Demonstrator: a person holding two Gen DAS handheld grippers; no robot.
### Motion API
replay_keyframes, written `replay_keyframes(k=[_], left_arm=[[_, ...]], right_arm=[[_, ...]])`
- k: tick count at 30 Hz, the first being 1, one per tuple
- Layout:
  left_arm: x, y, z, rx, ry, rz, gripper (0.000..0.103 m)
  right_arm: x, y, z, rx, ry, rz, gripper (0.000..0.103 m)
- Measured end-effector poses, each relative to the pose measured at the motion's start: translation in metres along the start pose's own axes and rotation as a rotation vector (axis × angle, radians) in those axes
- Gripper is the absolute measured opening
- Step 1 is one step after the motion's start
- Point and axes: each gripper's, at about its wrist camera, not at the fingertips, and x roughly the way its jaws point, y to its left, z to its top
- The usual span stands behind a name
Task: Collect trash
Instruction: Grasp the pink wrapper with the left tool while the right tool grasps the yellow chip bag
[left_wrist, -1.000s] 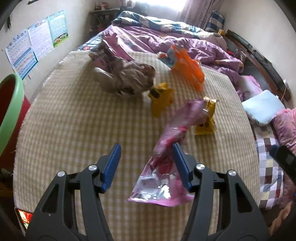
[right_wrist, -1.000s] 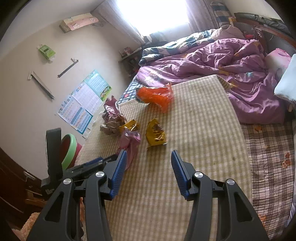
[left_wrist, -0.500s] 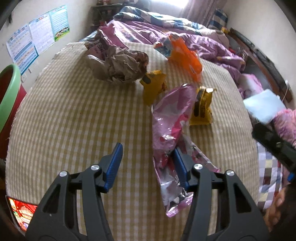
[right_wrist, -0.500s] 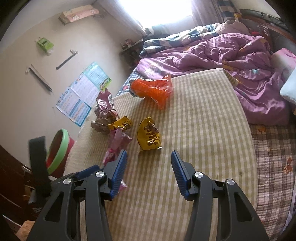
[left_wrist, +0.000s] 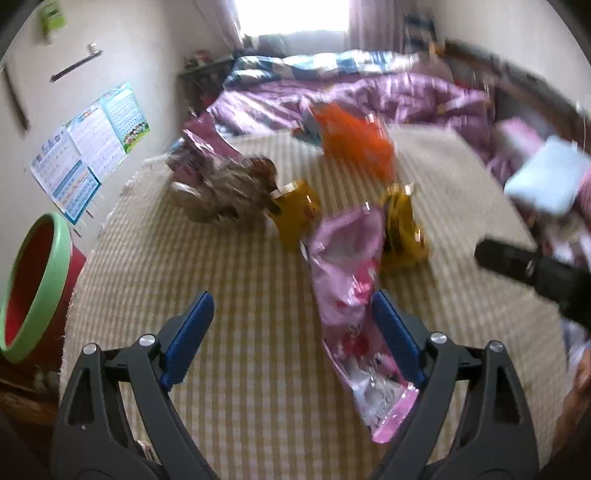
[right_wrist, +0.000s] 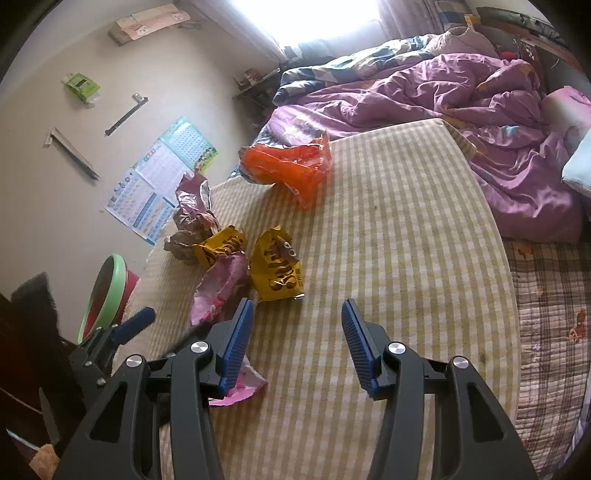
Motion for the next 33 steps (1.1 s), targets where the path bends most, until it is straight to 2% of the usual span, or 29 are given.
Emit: replay_keyframes(k=[3, 6, 8, 10, 11, 13, 14, 20, 24, 29, 32, 33], left_arm=[[0.007, -0.004, 0.000, 0.028, 0.017, 0.046, 0.085], [0.012, 0.000, -0.002, 0.007, 0.049, 0.019, 0.085], [0.014, 0.005, -0.003, -0.024, 0.059, 0.000, 0.079], [0.013, 0.009, -0.005, -0.046, 0.058, -0.026, 0.059], [0.012, 0.012, -0.006, -0.054, 0.055, -0.031, 0.053], [0.010, 0.015, -0.007, -0.058, 0.053, -0.035, 0.024], [0.009, 0.018, -0.008, -0.061, 0.056, -0.032, 0.019], [-0.003, 0.040, -0.020, -0.123, 0.053, -0.032, 0.017], [-0.003, 0.053, -0.030, -0.161, 0.085, -0.035, 0.017], [-0.006, 0.056, -0.035, -0.180, 0.092, -0.044, 0.018], [-0.006, 0.056, -0.037, -0.189, 0.097, -0.057, 0.021], [-0.006, 0.056, -0.038, -0.190, 0.100, -0.058, 0.025]], right_arm=[[0.001, 0.003, 0.001, -0.020, -0.002, -0.002, 0.049], [0.005, 0.005, 0.003, -0.036, 0.001, -0.002, 0.049], [0.009, 0.009, 0.005, -0.046, 0.006, -0.001, 0.049], [0.012, 0.012, 0.007, -0.057, 0.010, 0.001, 0.049], [0.015, 0.014, 0.007, -0.064, 0.013, 0.003, 0.049], [0.019, 0.017, 0.008, -0.074, 0.018, 0.007, 0.049], [0.021, 0.018, 0.009, -0.078, 0.019, 0.009, 0.049], [0.041, 0.026, 0.018, -0.101, 0.024, 0.011, 0.049], [0.057, 0.029, 0.027, -0.103, 0.032, -0.009, 0.049], [0.070, 0.026, 0.027, -0.088, 0.065, -0.013, 0.049], [0.074, 0.024, 0.026, -0.083, 0.071, -0.015, 0.046], [0.073, 0.024, 0.026, -0.081, 0.073, -0.010, 0.040]])
